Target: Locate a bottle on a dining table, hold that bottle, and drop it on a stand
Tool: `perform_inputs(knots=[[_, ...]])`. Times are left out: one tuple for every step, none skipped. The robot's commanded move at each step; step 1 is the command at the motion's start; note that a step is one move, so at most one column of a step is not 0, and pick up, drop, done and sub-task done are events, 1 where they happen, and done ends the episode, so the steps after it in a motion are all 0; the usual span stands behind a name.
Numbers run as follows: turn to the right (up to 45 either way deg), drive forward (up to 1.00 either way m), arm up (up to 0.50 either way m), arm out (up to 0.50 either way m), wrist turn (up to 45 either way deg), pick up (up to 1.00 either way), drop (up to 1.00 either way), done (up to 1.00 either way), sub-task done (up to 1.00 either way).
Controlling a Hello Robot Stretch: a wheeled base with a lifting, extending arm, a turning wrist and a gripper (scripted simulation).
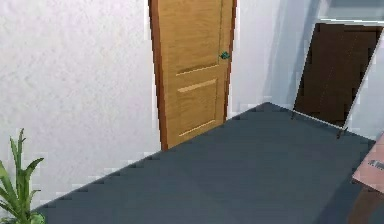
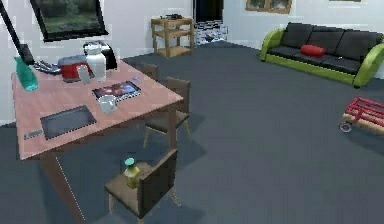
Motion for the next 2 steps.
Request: perform_inputs(knots=[[0.0, 1.0, 0.0, 0.0, 0.0, 0.0, 0.0, 0.0, 0.0], [0.0, 0.15, 0.0, 0.0, 0.0, 0.0, 0.0, 0.0, 0.0]])
